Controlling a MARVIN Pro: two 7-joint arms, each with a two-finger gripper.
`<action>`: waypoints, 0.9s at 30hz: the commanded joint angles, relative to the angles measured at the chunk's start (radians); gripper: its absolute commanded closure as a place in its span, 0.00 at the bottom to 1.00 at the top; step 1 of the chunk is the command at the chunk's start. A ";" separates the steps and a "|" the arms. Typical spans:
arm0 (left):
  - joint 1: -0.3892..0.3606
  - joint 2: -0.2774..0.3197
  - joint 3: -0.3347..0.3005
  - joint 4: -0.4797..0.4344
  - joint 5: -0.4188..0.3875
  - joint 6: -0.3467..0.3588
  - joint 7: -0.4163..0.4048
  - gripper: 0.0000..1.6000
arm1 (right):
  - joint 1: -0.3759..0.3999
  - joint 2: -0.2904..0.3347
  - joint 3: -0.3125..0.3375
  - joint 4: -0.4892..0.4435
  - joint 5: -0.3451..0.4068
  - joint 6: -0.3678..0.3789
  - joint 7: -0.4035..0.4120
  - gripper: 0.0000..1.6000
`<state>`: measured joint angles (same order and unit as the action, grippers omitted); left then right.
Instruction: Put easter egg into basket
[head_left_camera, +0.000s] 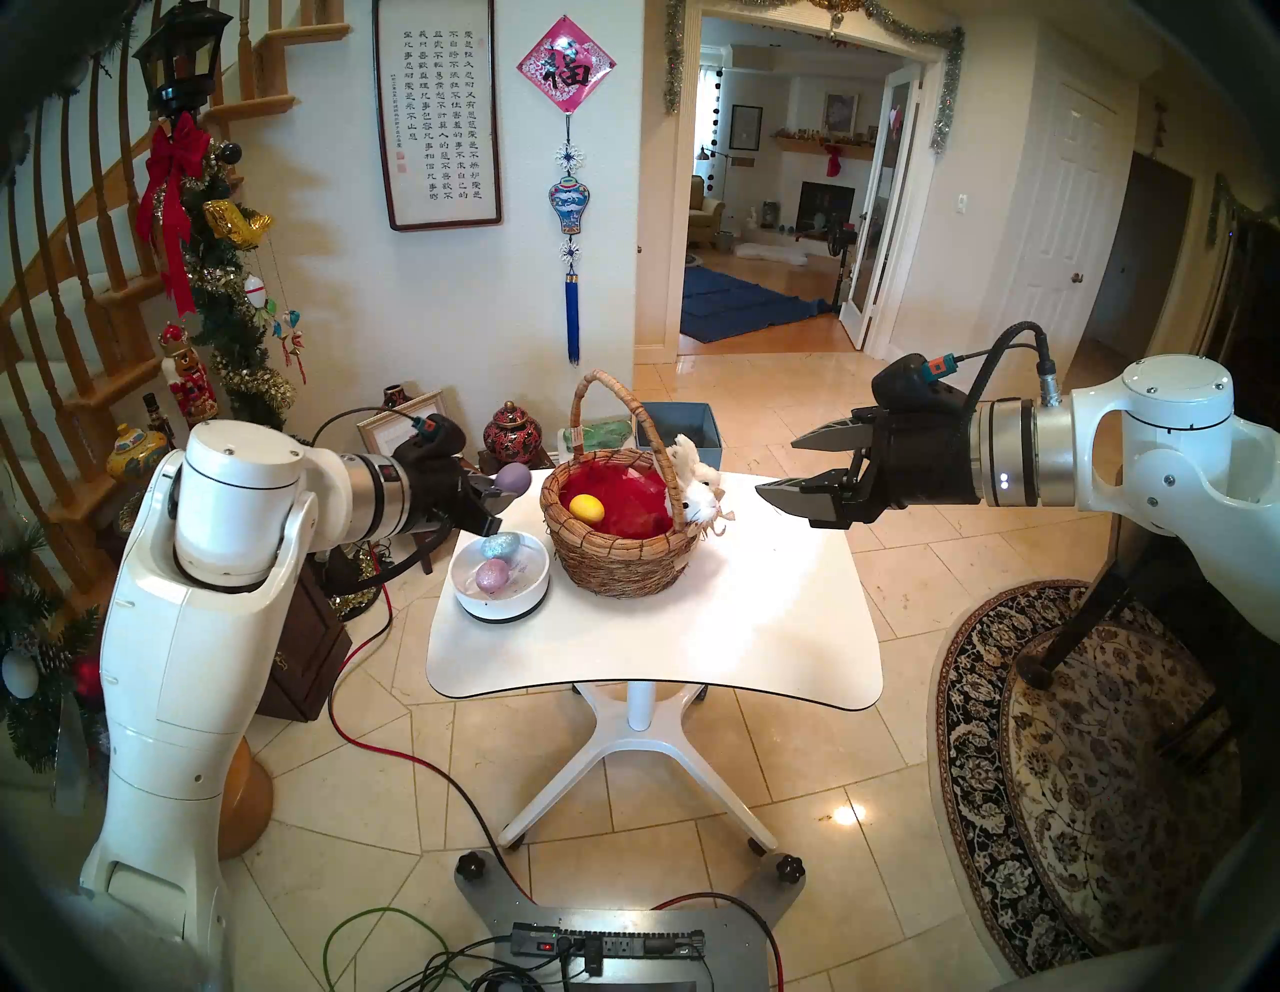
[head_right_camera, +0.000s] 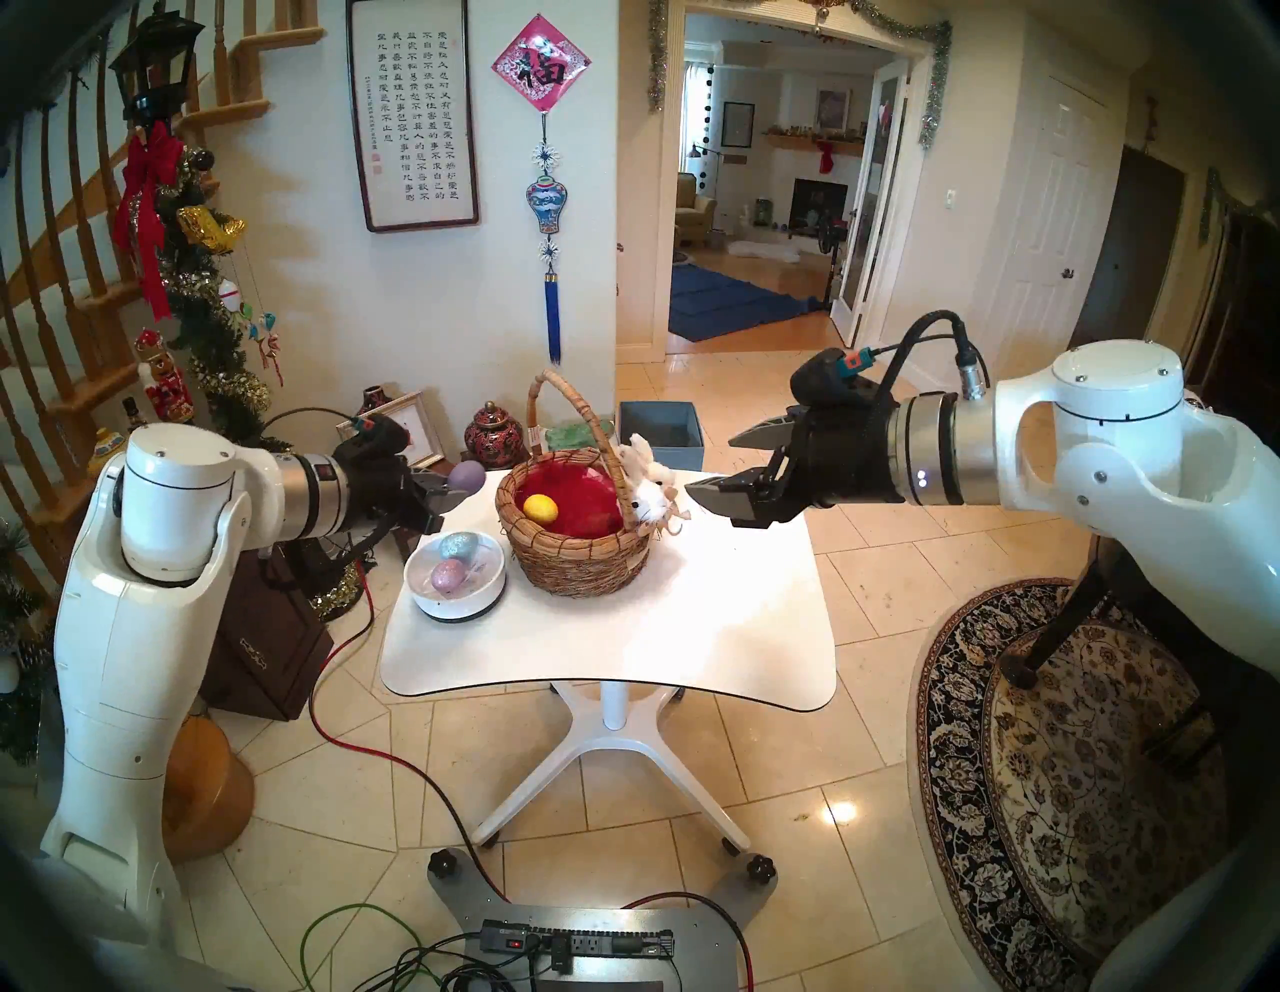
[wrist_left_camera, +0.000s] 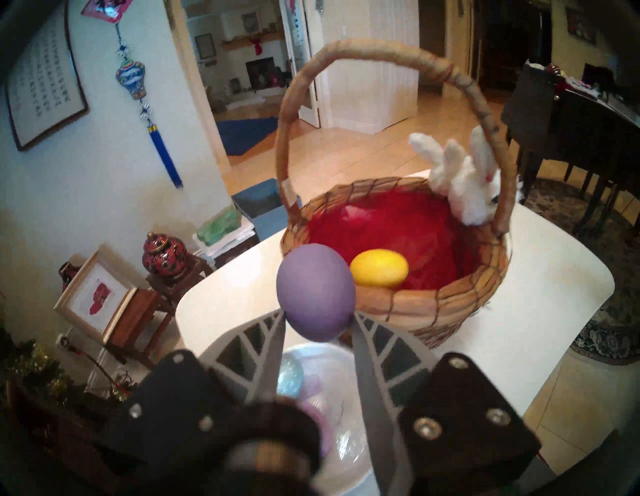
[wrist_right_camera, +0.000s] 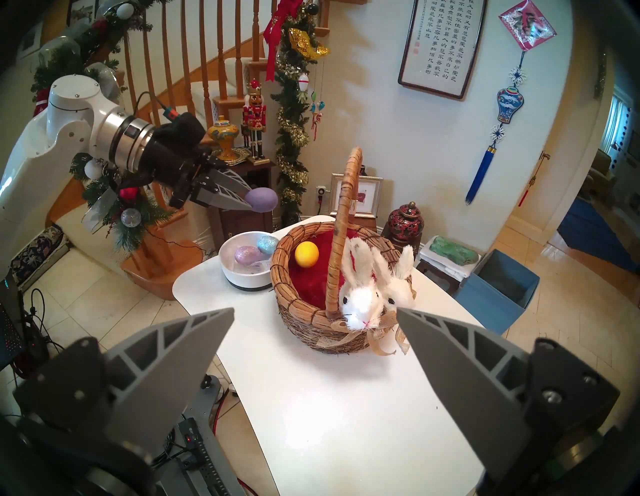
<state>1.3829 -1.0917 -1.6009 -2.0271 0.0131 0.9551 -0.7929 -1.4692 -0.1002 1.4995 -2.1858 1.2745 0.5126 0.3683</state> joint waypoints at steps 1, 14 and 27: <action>-0.128 -0.048 0.088 -0.003 0.010 0.002 0.022 0.65 | 0.007 0.000 0.009 0.002 -0.001 -0.002 0.000 0.00; -0.240 -0.138 0.266 0.152 0.063 0.005 0.060 0.60 | 0.007 0.000 0.010 0.002 -0.002 -0.003 0.001 0.00; -0.293 -0.129 0.343 0.260 0.103 0.005 0.053 0.60 | 0.004 0.000 0.012 0.003 -0.002 -0.003 0.002 0.00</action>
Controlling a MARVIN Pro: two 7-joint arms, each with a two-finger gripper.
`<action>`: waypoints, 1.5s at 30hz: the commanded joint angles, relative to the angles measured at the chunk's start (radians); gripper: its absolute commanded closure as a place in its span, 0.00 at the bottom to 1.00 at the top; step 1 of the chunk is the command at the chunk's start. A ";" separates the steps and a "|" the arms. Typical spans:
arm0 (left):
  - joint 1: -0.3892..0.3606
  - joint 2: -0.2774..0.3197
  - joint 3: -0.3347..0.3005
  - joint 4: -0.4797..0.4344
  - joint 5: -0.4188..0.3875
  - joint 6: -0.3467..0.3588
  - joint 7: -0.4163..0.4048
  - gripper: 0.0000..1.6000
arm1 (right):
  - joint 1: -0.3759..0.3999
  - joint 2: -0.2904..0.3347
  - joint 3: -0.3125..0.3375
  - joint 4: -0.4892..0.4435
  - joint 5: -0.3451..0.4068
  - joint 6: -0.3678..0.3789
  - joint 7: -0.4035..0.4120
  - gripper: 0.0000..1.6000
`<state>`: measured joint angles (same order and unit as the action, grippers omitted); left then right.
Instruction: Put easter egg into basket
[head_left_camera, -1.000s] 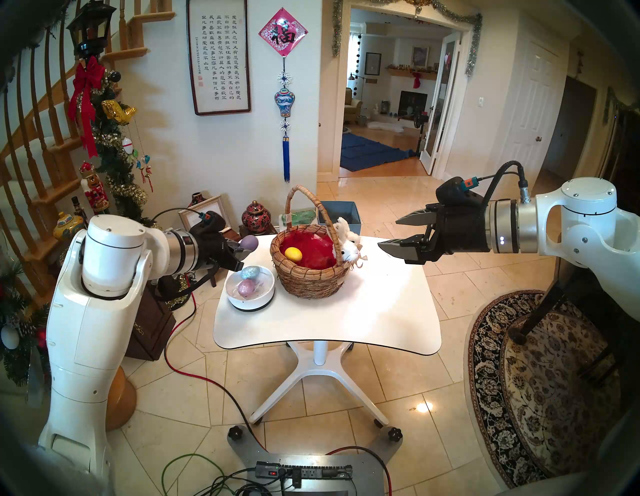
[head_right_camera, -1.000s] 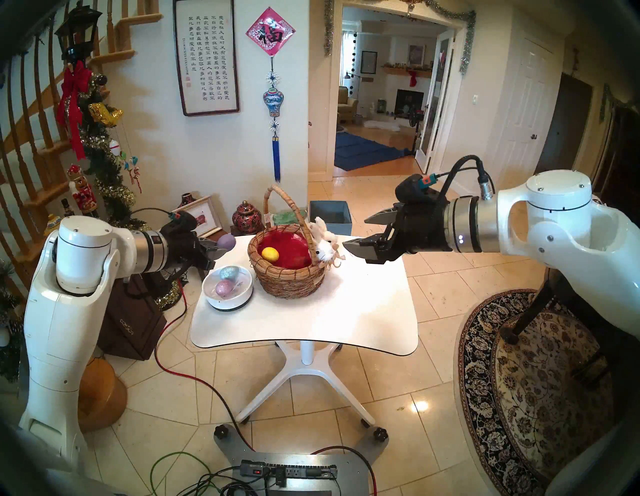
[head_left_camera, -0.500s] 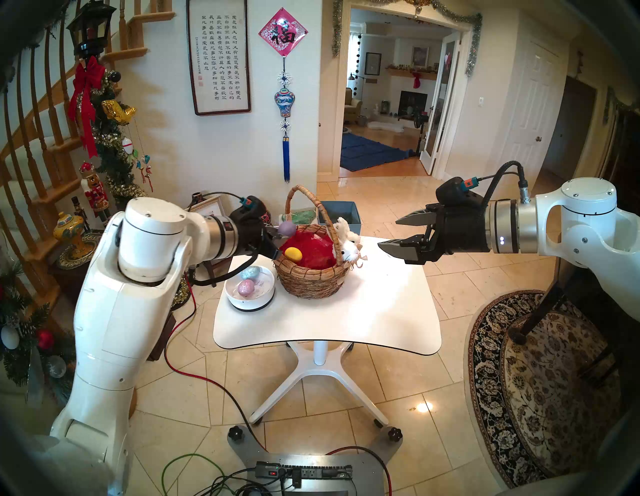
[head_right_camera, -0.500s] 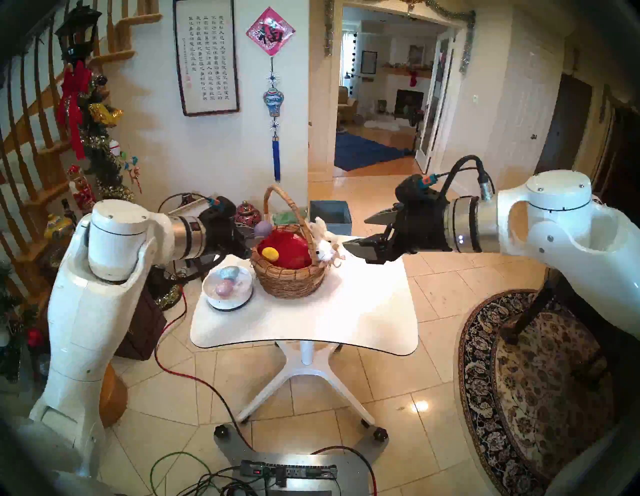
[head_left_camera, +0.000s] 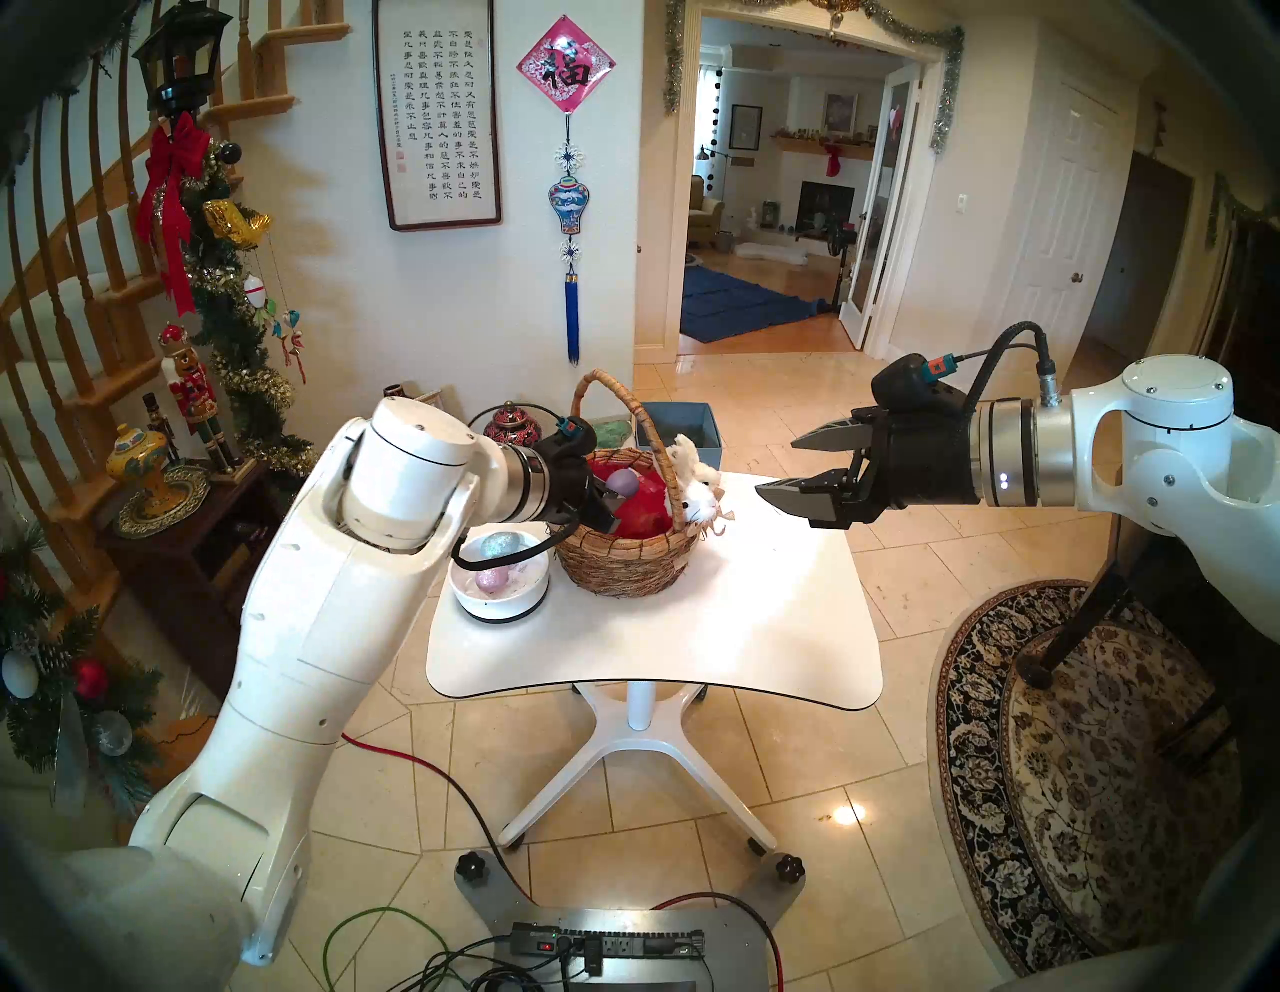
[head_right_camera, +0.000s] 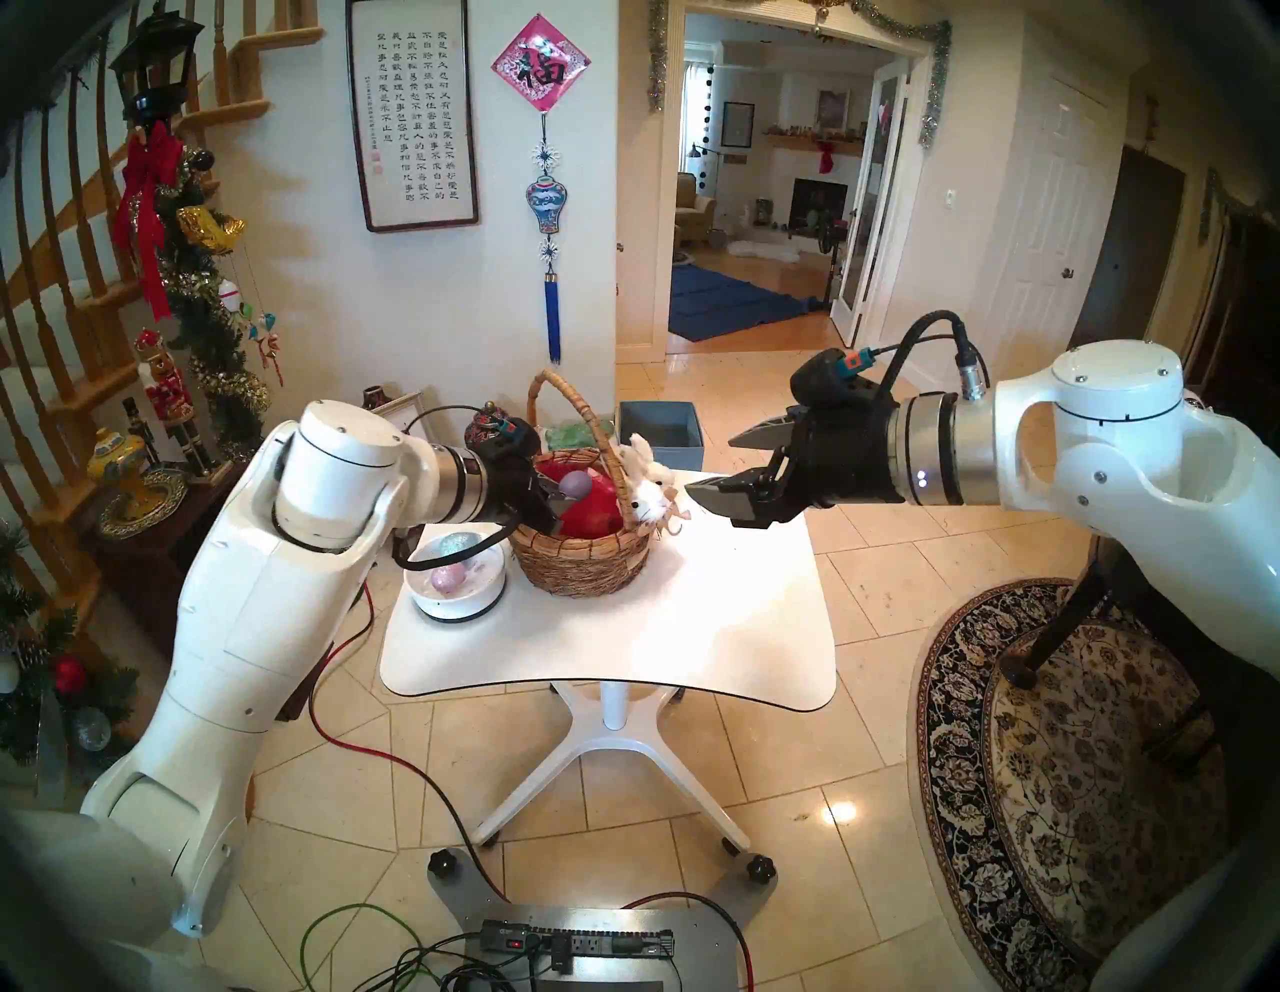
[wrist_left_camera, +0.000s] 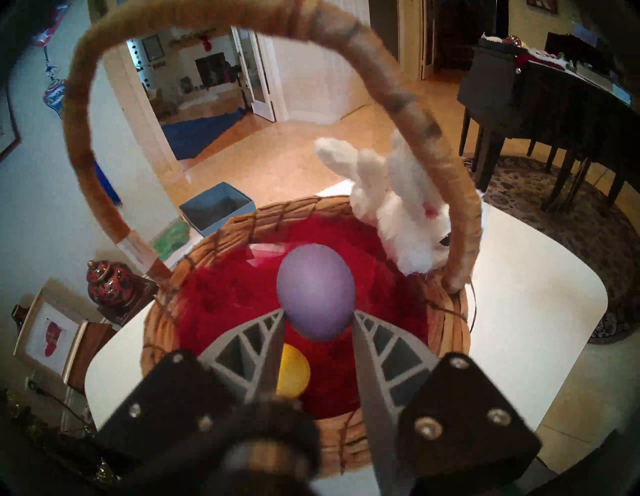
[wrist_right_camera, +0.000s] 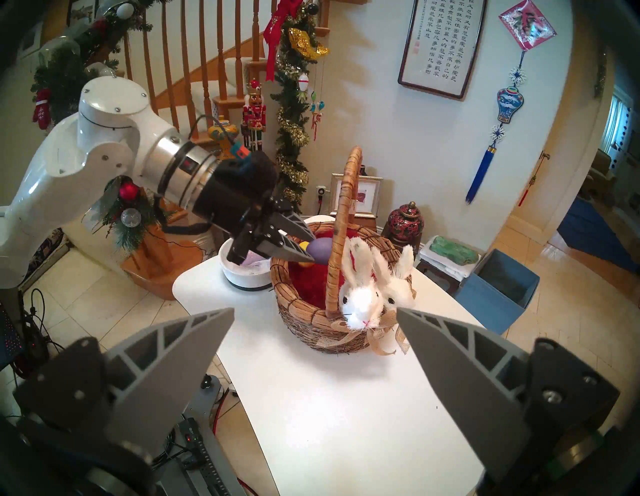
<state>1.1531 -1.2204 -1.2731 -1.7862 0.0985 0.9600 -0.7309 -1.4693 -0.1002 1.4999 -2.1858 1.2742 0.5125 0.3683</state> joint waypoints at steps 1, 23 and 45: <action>-0.063 0.001 0.015 0.021 0.019 0.000 -0.010 0.60 | 0.004 0.000 0.012 0.003 -0.002 -0.003 0.002 0.00; 0.069 0.130 -0.178 -0.170 -0.022 0.000 -0.107 0.00 | 0.007 0.000 0.009 0.002 -0.001 -0.002 0.001 0.00; 0.260 0.252 -0.333 -0.174 -0.055 -0.047 -0.162 0.00 | 0.004 0.000 0.013 0.003 -0.002 -0.003 0.002 0.00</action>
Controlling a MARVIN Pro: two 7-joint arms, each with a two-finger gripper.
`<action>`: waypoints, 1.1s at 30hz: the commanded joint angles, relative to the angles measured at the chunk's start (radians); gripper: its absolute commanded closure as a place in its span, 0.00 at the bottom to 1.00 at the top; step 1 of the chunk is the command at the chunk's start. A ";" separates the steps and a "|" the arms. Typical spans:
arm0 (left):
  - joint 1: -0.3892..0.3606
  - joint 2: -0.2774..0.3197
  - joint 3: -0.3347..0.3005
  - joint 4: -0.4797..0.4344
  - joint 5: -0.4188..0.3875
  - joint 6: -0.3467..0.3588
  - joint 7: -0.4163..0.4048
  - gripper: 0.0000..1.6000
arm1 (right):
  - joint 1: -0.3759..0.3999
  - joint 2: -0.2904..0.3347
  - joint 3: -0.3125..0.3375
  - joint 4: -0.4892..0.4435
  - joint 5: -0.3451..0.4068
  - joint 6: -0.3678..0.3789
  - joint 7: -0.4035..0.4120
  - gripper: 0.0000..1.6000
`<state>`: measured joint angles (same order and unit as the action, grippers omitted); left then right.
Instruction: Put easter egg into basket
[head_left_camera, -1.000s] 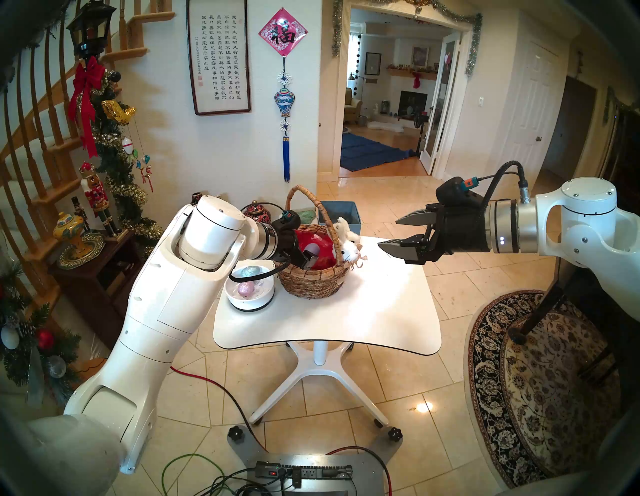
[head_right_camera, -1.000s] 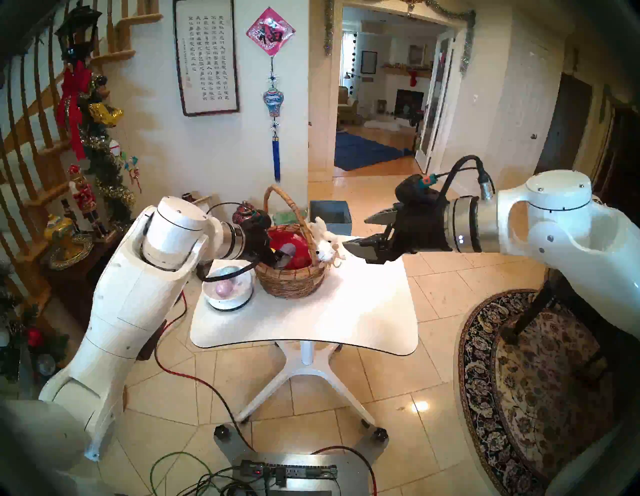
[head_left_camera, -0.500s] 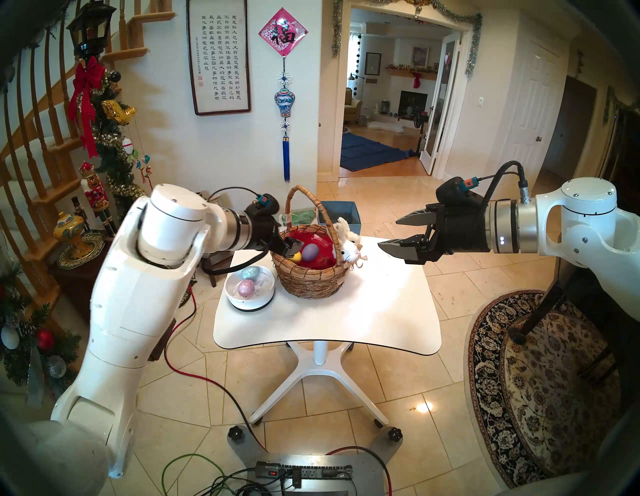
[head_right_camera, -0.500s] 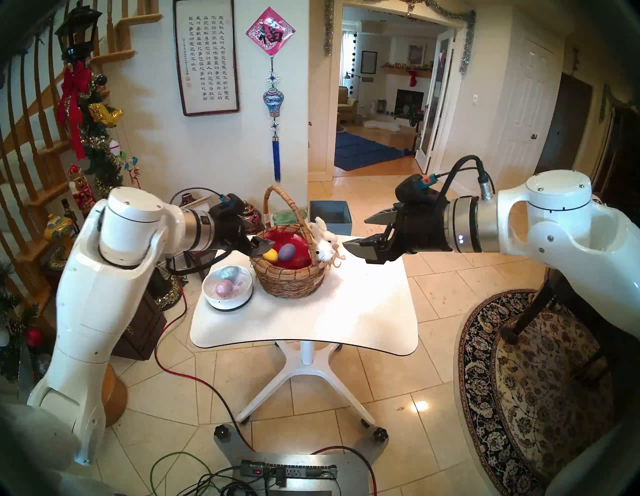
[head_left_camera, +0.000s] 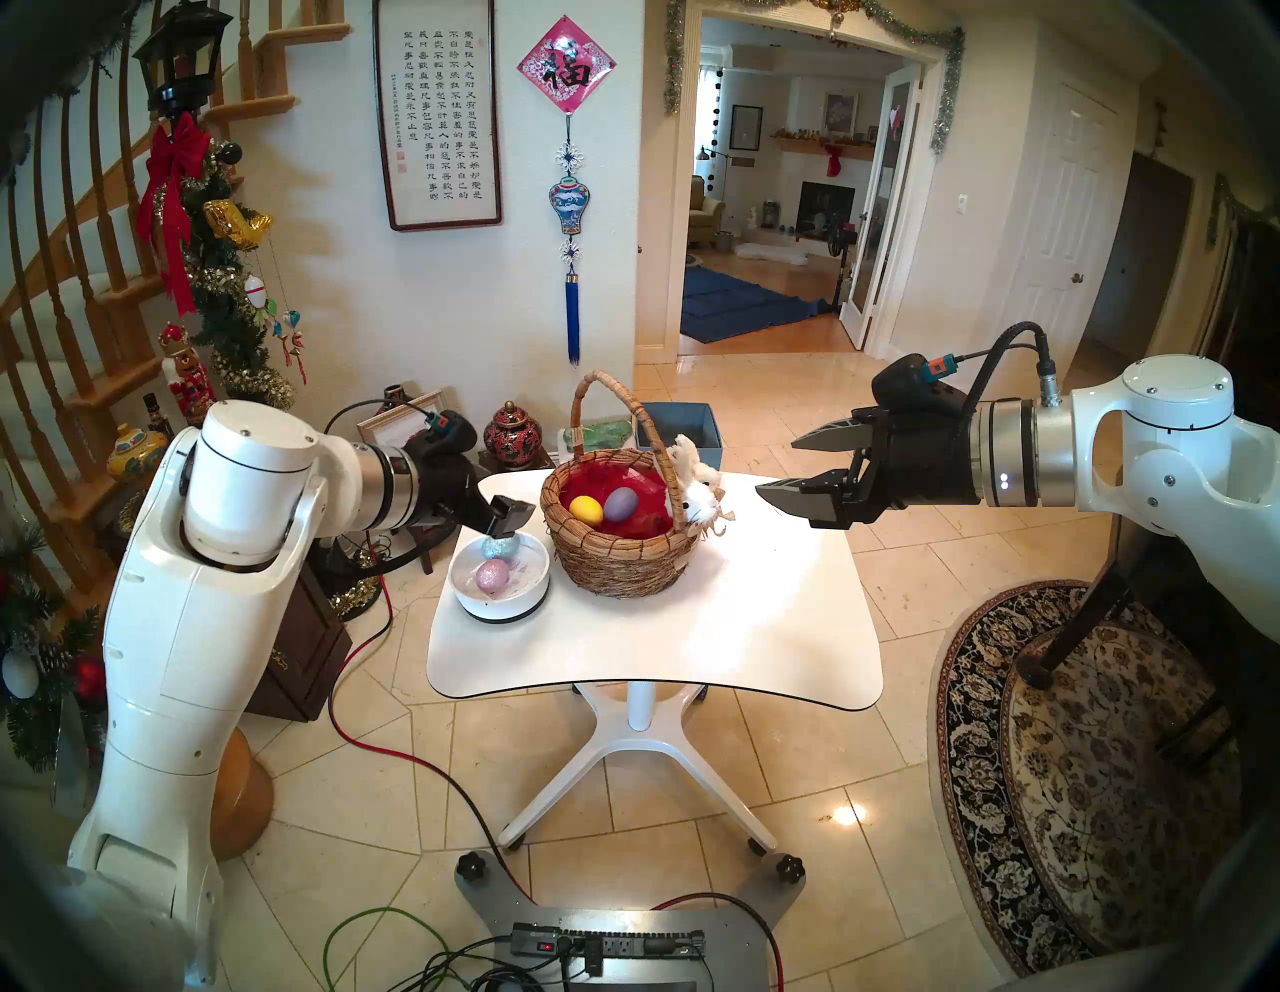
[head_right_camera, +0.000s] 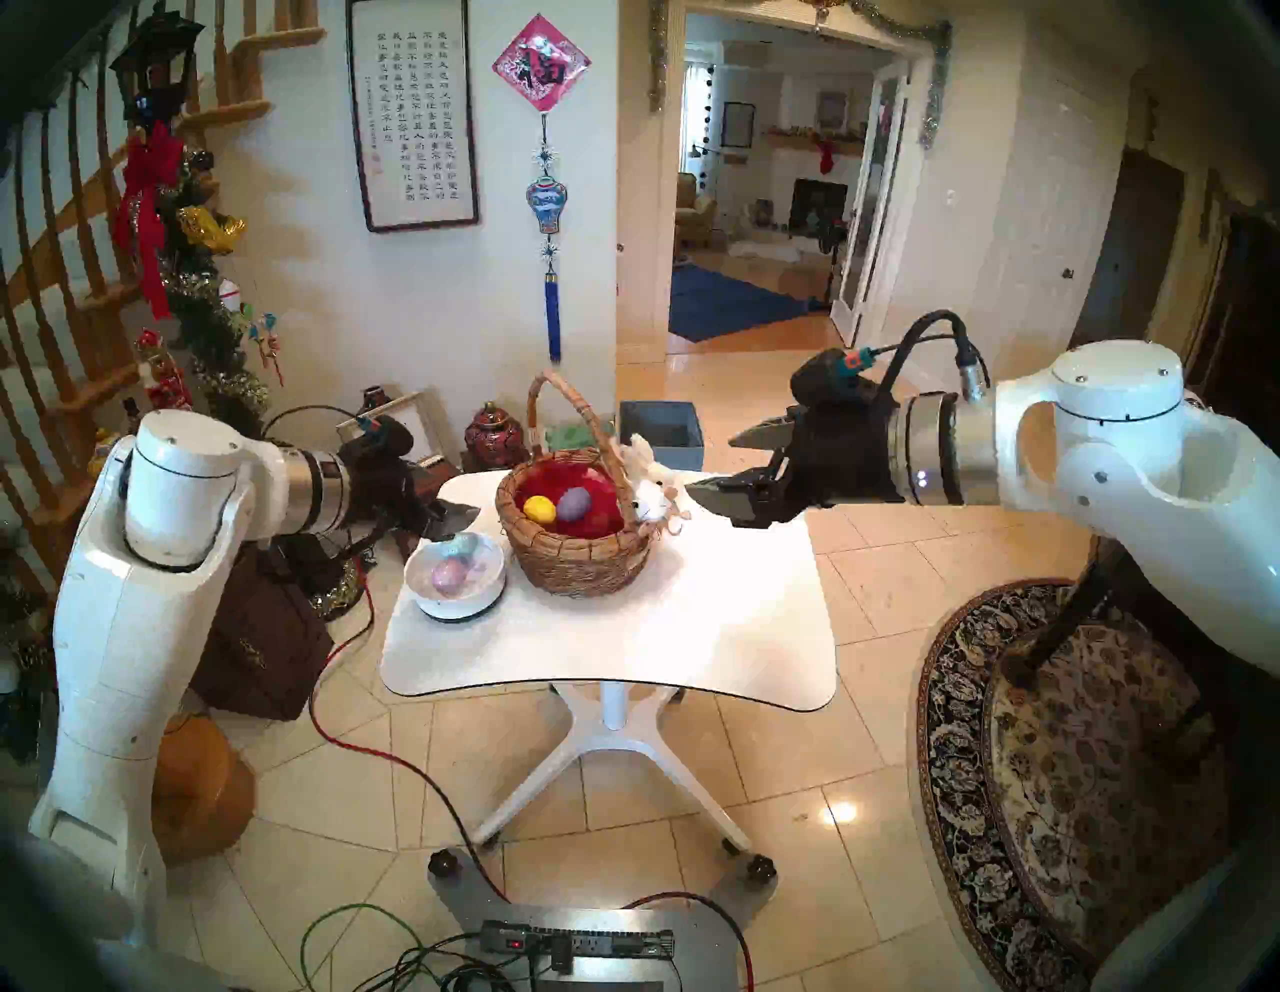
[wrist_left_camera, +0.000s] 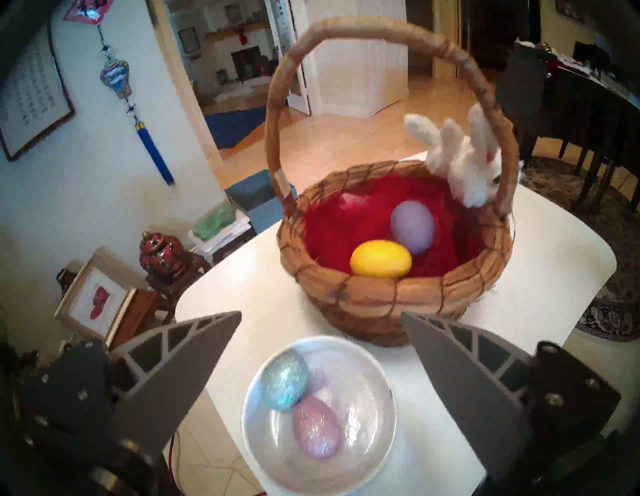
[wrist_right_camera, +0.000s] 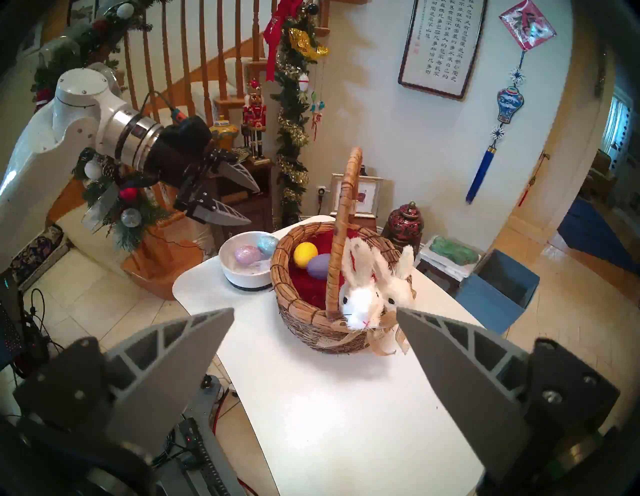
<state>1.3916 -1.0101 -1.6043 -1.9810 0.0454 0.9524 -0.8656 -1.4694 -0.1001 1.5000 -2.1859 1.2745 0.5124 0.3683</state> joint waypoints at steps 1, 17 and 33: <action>0.019 0.047 0.003 0.032 -0.001 -0.042 -0.031 0.00 | 0.004 0.000 0.012 0.003 -0.002 -0.003 0.002 0.00; -0.060 0.034 0.091 0.165 0.047 -0.095 -0.006 0.00 | 0.004 0.000 0.012 0.003 -0.002 -0.003 0.002 0.00; -0.103 0.024 0.144 0.227 0.071 -0.109 0.006 0.00 | 0.004 0.000 0.013 0.003 -0.002 -0.003 0.002 0.00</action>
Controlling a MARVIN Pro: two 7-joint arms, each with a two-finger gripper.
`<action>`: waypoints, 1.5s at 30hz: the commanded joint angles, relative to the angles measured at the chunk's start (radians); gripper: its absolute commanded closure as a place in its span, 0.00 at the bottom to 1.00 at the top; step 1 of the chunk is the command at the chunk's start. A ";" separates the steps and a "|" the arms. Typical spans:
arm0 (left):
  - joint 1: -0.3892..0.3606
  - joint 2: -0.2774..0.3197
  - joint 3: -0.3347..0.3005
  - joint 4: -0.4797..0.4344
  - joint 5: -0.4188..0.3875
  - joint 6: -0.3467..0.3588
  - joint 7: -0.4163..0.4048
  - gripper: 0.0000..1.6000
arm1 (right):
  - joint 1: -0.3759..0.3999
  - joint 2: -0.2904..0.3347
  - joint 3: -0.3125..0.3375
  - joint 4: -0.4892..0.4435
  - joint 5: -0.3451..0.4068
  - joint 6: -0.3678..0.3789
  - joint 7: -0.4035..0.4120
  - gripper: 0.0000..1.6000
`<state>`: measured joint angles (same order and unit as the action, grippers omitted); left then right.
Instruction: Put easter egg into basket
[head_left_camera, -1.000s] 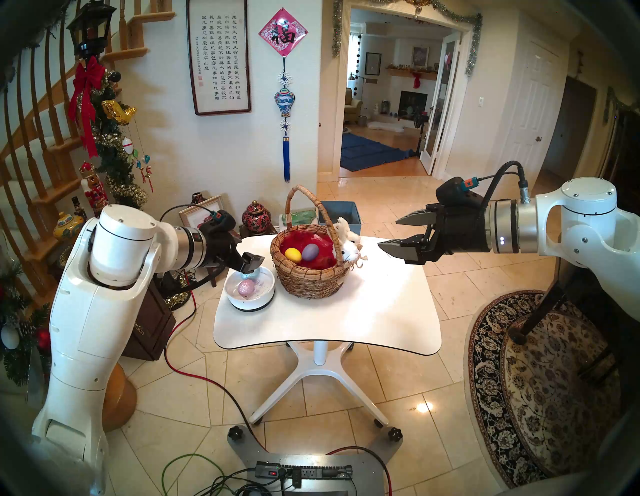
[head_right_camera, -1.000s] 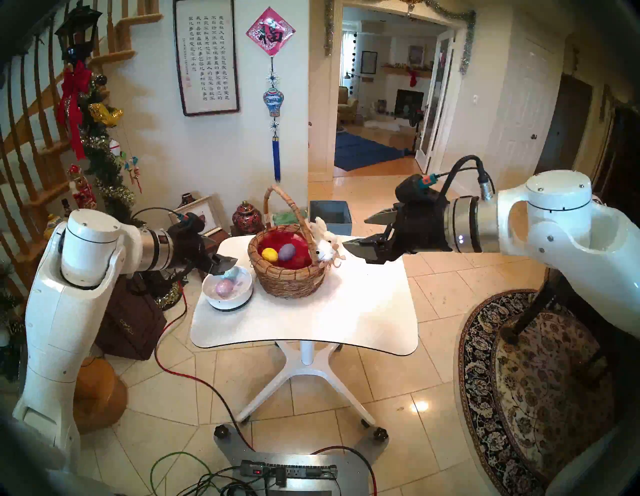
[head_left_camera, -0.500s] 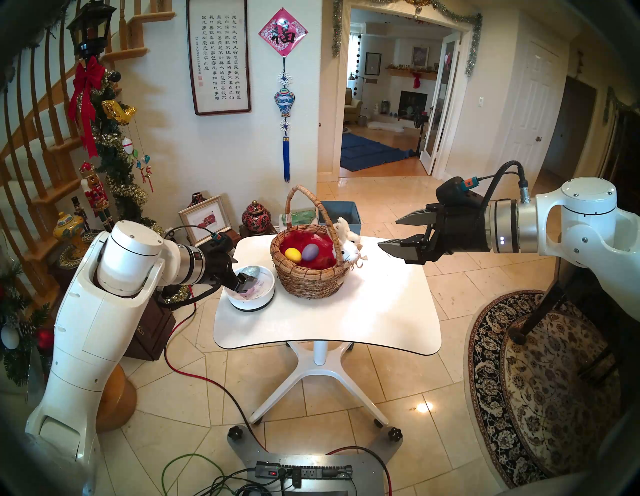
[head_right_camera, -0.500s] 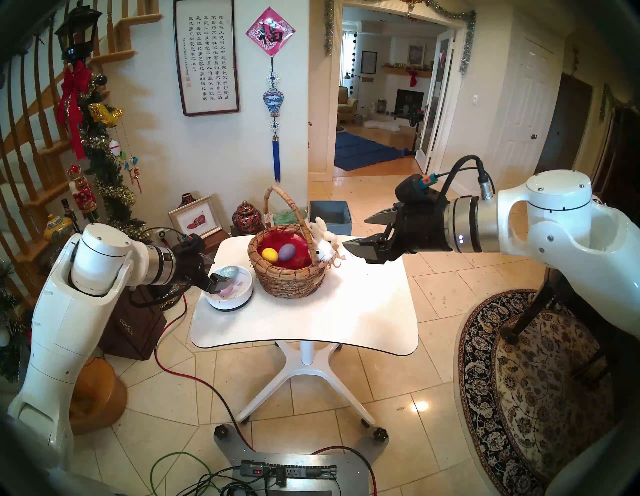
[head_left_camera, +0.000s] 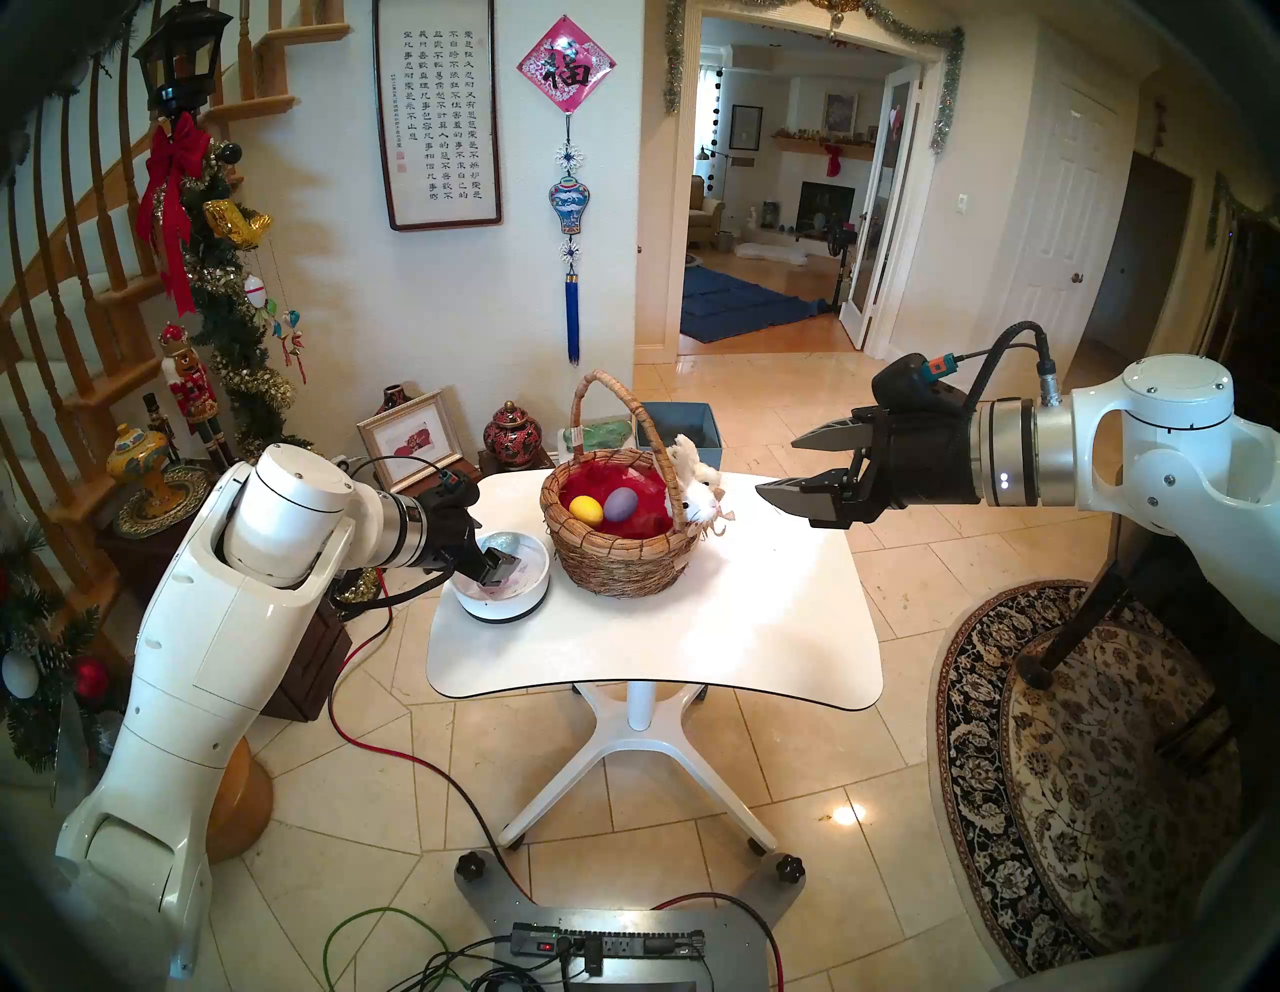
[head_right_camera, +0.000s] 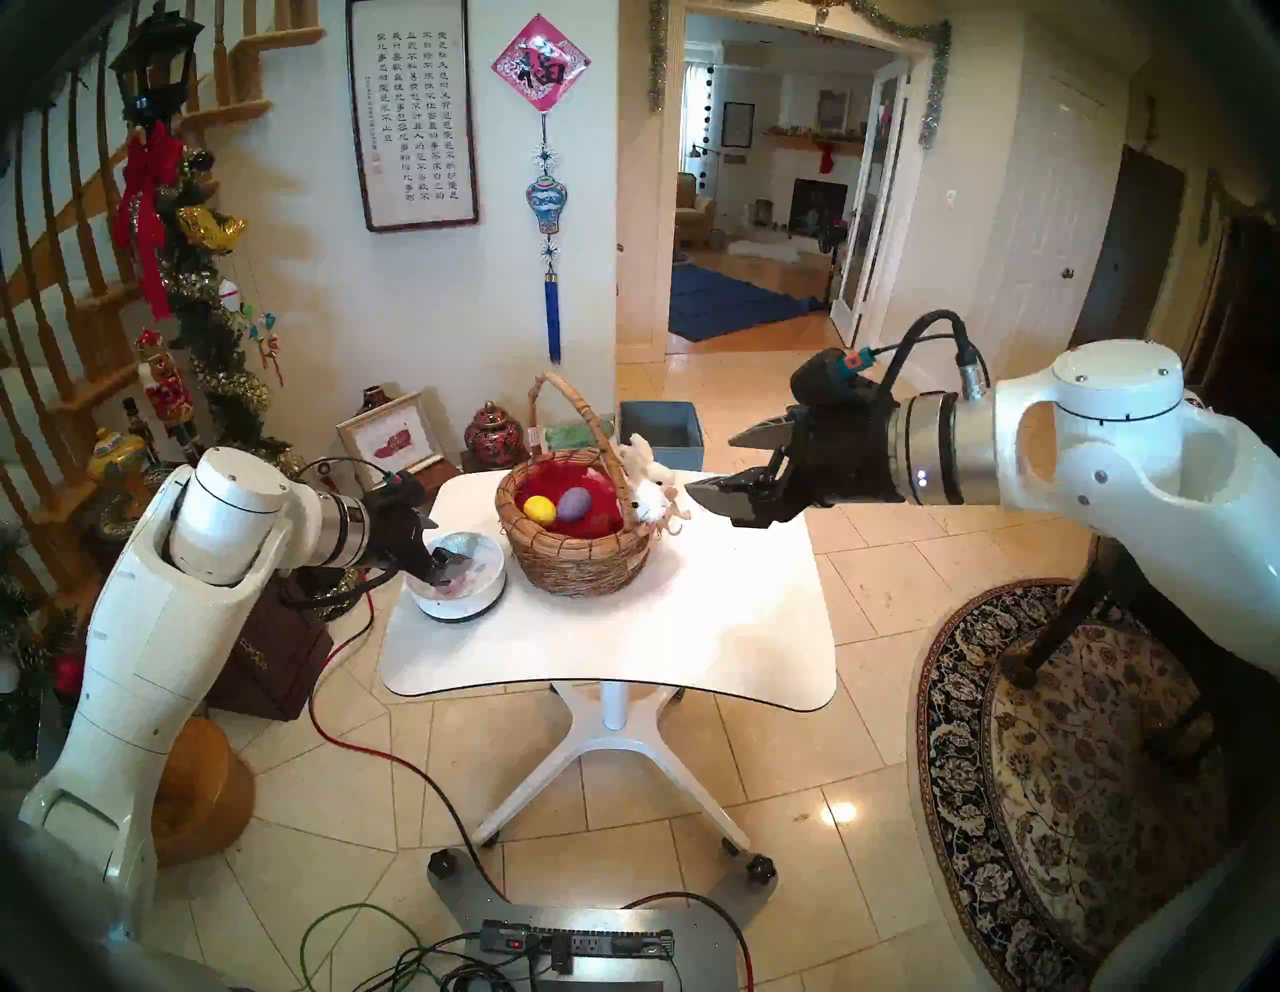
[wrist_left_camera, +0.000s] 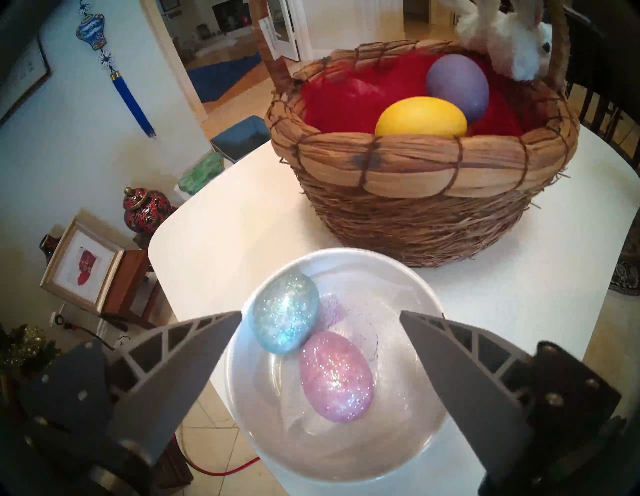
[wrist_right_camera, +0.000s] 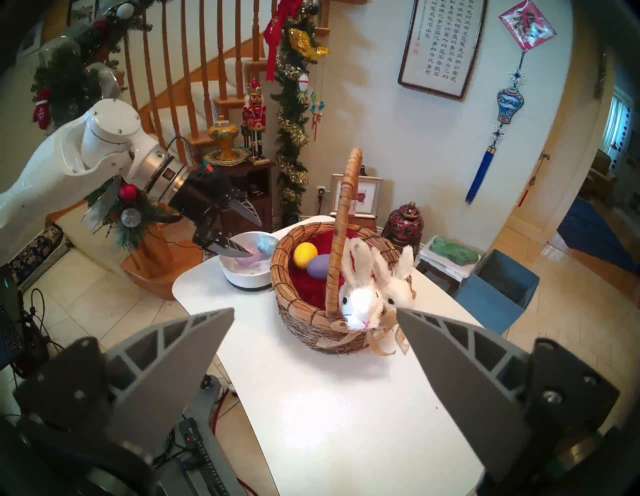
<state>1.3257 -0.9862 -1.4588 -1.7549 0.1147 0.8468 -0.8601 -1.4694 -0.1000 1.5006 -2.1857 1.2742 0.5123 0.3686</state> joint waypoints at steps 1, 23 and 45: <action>-0.038 0.000 0.000 0.006 0.004 -0.006 0.002 0.00 | 0.004 0.000 0.012 0.003 -0.002 -0.003 0.002 0.00; -0.025 -0.003 0.029 0.005 0.058 -0.044 0.049 0.00 | 0.003 0.000 0.013 0.003 -0.002 -0.003 0.002 0.00; -0.016 -0.007 0.050 0.016 0.081 -0.061 0.065 0.03 | 0.002 0.000 0.014 0.002 -0.002 -0.003 0.002 0.00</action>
<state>1.3171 -0.9924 -1.4102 -1.7435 0.1948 0.7957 -0.7970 -1.4695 -0.1000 1.5012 -2.1857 1.2743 0.5122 0.3686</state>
